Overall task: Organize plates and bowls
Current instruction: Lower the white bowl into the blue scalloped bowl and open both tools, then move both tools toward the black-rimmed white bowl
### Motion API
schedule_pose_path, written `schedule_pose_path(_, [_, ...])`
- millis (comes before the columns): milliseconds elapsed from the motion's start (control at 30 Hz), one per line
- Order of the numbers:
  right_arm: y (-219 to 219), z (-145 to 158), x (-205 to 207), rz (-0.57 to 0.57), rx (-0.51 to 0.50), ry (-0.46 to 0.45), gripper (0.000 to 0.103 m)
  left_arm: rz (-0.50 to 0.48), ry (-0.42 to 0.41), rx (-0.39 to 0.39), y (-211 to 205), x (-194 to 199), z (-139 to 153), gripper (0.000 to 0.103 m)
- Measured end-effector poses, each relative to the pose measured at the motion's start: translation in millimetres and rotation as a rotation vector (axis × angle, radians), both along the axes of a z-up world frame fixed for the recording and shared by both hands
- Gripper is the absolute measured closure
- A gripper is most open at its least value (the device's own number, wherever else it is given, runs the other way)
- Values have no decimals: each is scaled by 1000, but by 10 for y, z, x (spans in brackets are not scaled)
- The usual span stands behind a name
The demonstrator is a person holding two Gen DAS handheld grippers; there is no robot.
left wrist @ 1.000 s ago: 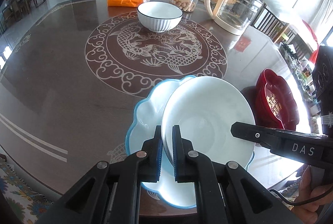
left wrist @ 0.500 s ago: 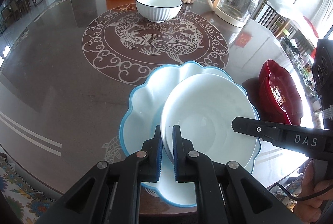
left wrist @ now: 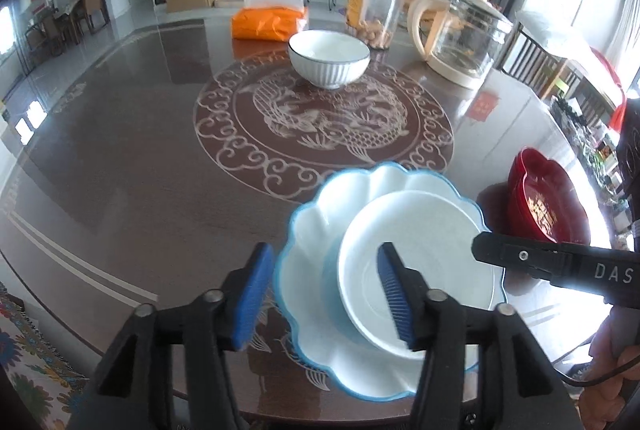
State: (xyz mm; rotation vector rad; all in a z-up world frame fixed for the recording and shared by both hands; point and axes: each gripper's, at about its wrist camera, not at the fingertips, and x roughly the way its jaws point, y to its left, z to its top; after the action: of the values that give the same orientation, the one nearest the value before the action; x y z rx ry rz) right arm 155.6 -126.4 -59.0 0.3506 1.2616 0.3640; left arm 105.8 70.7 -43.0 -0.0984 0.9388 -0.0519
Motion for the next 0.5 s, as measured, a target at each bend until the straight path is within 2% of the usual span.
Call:
schedule_pose_path(33, [-22, 63, -24, -3, -5, -24, 51, 23, -33, 27, 22, -27, 76, 26])
schedule_pose_path(67, [-42, 131, -49, -3, -17, -53, 43, 41, -65, 58, 37, -49, 150, 22])
schedule_pose_path(133, [-72, 259, -93, 1, -63, -107, 38, 59, -122, 121, 47, -84, 288, 18])
schedule_pose_path(233, [-96, 380, -137, 1, -176, -160, 35, 77, -170, 183, 59, -93, 430, 14])
schedule_pose_path(367, [-126, 492, -184, 11, -322, -257, 35, 100, -199, 227, 63, -103, 520, 14])
schedule_pose_path(500, [-153, 559, -212, 18, -367, -300, 35, 99, -202, 242, 37, -121, 535, 14])
